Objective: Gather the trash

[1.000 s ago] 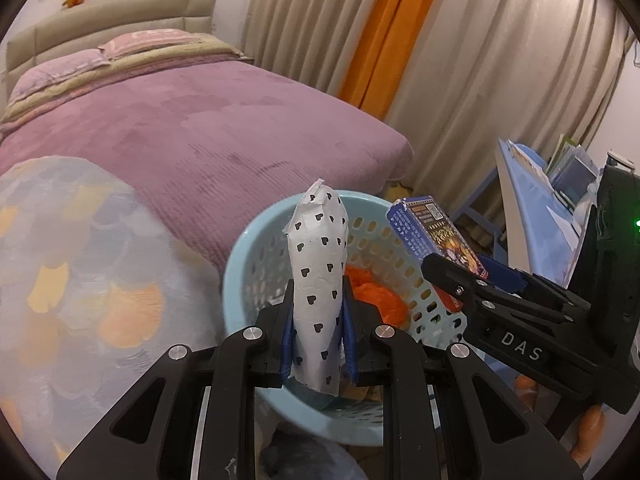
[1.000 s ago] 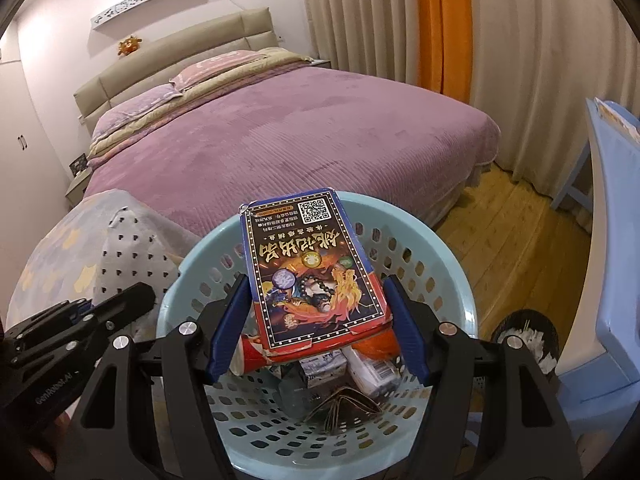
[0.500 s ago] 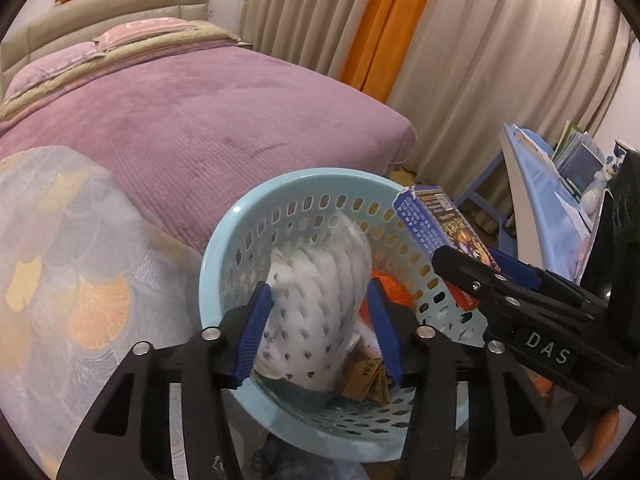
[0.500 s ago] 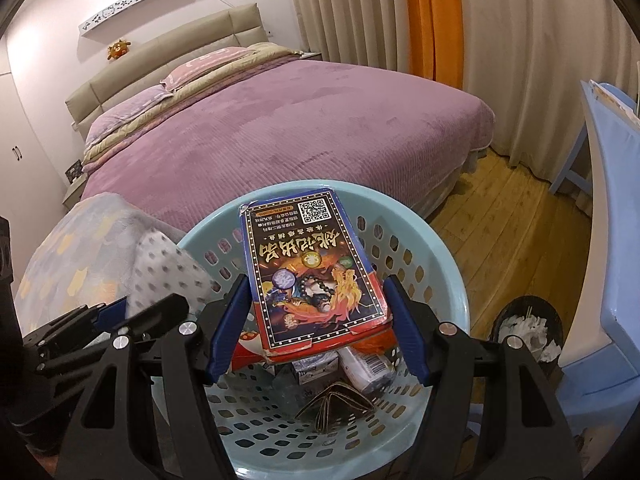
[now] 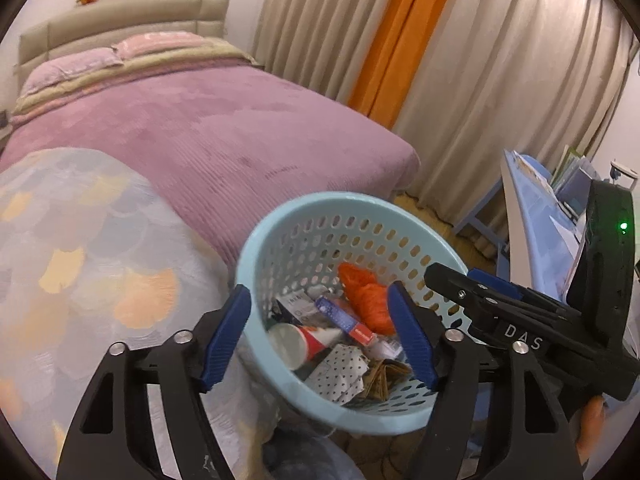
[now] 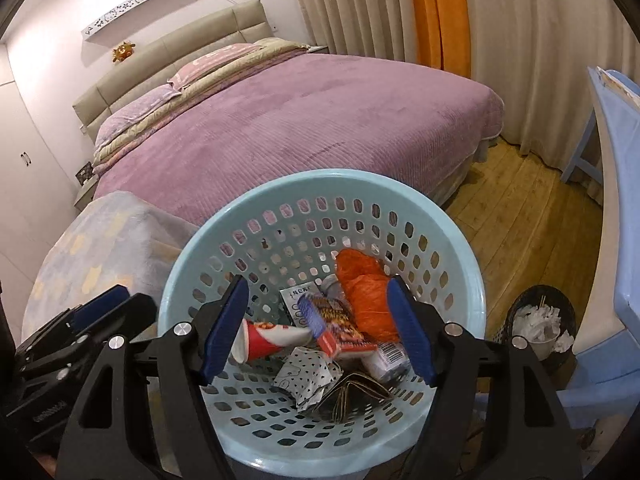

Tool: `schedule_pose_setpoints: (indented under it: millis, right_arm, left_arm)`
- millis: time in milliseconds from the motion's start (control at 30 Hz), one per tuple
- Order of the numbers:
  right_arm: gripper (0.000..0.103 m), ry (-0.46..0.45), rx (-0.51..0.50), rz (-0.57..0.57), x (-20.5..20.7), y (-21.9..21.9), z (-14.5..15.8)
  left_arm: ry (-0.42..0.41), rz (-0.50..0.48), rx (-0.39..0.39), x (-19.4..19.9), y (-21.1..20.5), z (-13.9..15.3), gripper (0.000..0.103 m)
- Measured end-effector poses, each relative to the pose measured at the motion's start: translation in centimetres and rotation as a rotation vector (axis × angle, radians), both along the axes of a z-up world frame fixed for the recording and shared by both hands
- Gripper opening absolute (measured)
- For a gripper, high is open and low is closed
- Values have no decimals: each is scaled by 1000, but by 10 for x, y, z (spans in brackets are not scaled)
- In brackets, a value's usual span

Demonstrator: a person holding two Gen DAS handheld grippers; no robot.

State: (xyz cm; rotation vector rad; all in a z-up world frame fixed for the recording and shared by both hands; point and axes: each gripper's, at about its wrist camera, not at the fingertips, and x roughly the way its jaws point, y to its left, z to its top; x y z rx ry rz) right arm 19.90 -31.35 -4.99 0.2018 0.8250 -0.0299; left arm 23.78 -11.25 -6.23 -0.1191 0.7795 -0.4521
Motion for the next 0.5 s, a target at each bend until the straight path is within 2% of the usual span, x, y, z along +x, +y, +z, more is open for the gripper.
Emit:
schedule_pose_setpoints:
  millis: [267, 433, 500]
  right_arm:
    - [68, -48, -27, 18, -18, 20, 15]
    - [68, -87, -83, 14, -30, 34, 21]
    - [68, -110, -113, 4, -35, 39, 23]
  left_arm:
    - [-113, 76, 10, -29, 26, 29, 76]
    - [-180, 125, 55, -45, 42, 31, 76]
    - [-231, 161, 83, -53, 49, 28, 76]
